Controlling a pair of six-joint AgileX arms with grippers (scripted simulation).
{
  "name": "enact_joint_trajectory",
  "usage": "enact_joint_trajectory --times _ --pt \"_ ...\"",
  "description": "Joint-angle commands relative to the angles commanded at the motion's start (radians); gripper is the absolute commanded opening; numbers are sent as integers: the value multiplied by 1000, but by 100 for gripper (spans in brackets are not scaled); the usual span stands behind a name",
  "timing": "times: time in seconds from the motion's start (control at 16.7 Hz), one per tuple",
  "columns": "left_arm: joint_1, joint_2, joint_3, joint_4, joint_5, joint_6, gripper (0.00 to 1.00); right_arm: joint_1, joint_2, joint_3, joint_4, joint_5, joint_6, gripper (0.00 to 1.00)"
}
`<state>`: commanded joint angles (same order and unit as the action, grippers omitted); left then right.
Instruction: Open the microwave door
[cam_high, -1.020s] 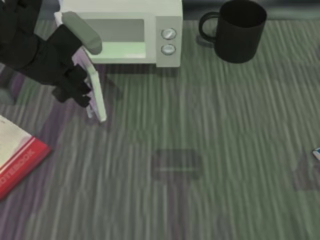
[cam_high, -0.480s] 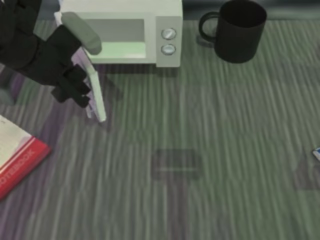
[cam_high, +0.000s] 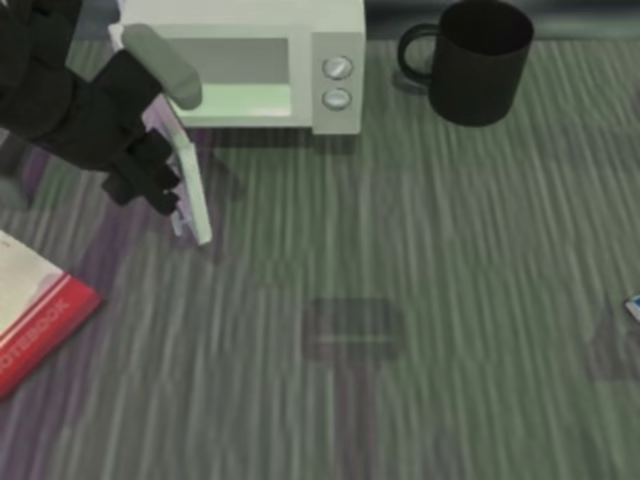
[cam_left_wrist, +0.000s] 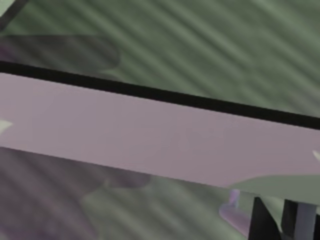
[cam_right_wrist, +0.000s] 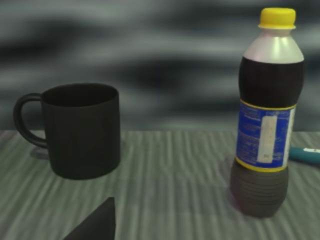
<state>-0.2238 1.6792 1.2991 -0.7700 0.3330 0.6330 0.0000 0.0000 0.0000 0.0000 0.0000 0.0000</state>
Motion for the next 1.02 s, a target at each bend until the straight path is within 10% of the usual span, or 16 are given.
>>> enact_joint_trajectory --times 1.02 --pt "75 13 19 -80 70 191 0 0 0 0 0 0 0 100"
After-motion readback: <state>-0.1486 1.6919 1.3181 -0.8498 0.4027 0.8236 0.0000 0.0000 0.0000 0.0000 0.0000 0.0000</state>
